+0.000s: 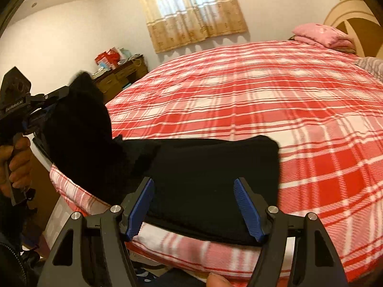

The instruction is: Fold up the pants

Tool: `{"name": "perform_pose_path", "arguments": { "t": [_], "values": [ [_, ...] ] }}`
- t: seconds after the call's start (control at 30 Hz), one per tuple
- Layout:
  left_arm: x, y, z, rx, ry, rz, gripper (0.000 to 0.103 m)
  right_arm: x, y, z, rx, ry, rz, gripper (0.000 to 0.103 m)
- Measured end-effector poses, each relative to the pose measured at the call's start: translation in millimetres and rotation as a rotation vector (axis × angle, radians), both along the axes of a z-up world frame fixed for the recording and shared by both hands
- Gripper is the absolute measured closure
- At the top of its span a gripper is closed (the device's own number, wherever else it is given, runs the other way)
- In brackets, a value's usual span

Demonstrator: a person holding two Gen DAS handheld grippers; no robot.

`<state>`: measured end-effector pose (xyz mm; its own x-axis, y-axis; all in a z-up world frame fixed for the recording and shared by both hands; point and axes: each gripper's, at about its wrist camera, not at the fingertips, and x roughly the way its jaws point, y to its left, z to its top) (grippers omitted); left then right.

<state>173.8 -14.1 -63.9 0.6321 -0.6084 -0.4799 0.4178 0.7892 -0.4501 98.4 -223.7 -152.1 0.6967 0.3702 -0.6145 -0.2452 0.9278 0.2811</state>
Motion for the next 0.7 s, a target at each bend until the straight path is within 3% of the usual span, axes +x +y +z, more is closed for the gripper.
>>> {"name": "perform_pose_path", "arguments": {
  "t": [0.17,0.27,0.4,0.57,0.67,0.7],
  "values": [
    [10,-42,-7,0.065,0.025,-0.061,0.095,-1,-25,-5,0.030,0.010,-0.056,0.032],
    [9,-45,-10,0.070,0.035,-0.082,0.095,-2,-29,-8,0.123,0.032,-0.012,0.032],
    [-1,-34,-13,0.159,-0.011,-0.029,0.095,-3,-8,-8,0.206,0.054,0.103,0.032],
    [-4,2,-40,0.235,0.021,0.070,0.090,15,26,-20,0.333,0.162,0.196,0.032],
    [-8,27,-58,0.309,0.020,0.165,0.073,29,42,-29,0.339,0.202,0.196,0.032],
    [-8,31,-63,0.332,0.016,0.199,0.056,35,47,-32,0.344,0.216,0.195,0.032]
  ]
}}
